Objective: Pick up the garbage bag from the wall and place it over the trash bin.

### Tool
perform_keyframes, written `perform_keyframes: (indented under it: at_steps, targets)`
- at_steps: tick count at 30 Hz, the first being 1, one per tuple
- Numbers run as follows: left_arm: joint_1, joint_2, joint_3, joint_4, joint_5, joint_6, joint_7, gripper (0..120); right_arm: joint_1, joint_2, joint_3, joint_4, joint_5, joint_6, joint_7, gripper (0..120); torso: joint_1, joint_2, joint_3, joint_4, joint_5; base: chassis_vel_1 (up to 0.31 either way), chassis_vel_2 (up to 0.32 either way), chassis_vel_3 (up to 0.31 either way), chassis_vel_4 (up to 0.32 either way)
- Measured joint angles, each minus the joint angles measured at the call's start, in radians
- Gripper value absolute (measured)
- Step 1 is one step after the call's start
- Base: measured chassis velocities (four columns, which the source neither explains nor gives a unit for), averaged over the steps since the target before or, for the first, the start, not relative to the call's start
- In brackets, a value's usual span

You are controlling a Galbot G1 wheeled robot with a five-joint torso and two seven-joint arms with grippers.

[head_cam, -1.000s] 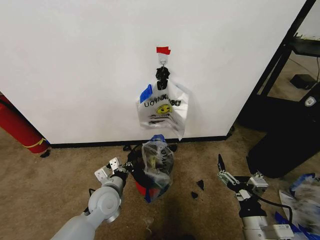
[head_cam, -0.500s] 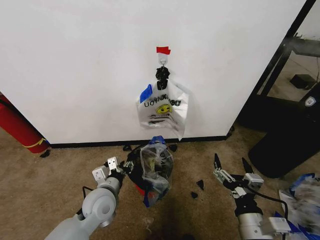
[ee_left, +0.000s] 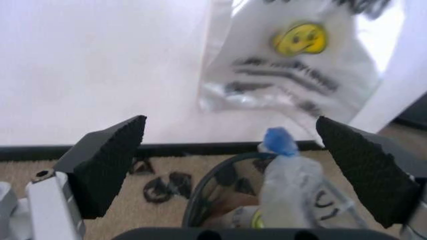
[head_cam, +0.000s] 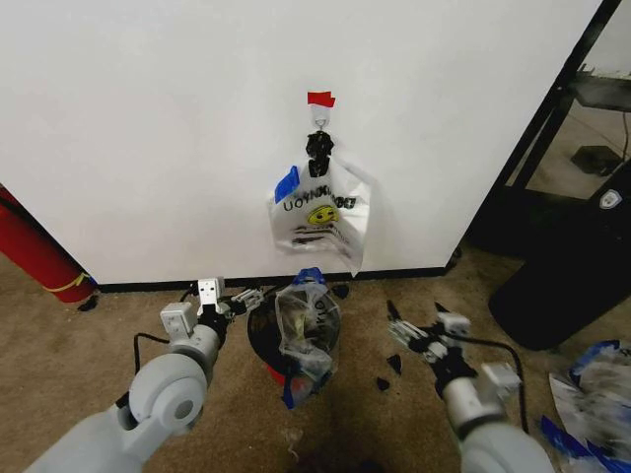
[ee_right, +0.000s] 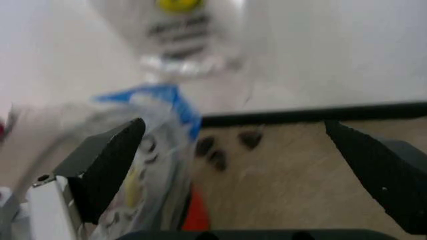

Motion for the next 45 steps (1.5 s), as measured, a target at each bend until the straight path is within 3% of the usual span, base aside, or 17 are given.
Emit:
perform_keyframes:
  at_steps: [9,17,25,41,45]
  targets:
    - [-0.011,-0.024,-0.006,-0.019,0.015,0.002,-0.015,100,0.328,-0.009,-0.199,-0.150,0.239,-0.168,0.129,100,0.000,0.000,0.000,-0.0002,0.0000,0.000,0.000,0.000,0.000]
    - [-0.004,-0.037,0.001,-0.009,0.025,0.002,-0.014,100,0.406,0.060,-0.282,-0.201,0.319,-0.312,0.292,100,0.000,0.000,0.000,-0.0005,-0.0001,0.000,0.000,0.000,0.000]
    - [-0.013,-0.047,0.017,0.004,0.029,0.000,-0.006,100,0.439,0.098,-0.297,-0.253,0.399,-0.330,0.417,100,0.000,0.000,0.000,-0.0006,-0.0001,0.000,0.000,0.000,0.000]
    - [-0.014,-0.056,0.023,0.004,0.023,0.000,-0.004,100,0.521,0.155,-0.321,-0.368,0.485,-0.329,0.471,98,0.000,0.000,0.000,-0.0004,0.0000,0.000,0.000,0.000,0.000]
    - [-0.017,-0.059,0.029,0.007,0.019,0.000,-0.004,100,0.534,0.171,-0.339,-0.386,0.515,-0.328,0.537,84,0.000,0.000,0.000,-0.0005,-0.0001,0.000,0.000,0.000,0.000]
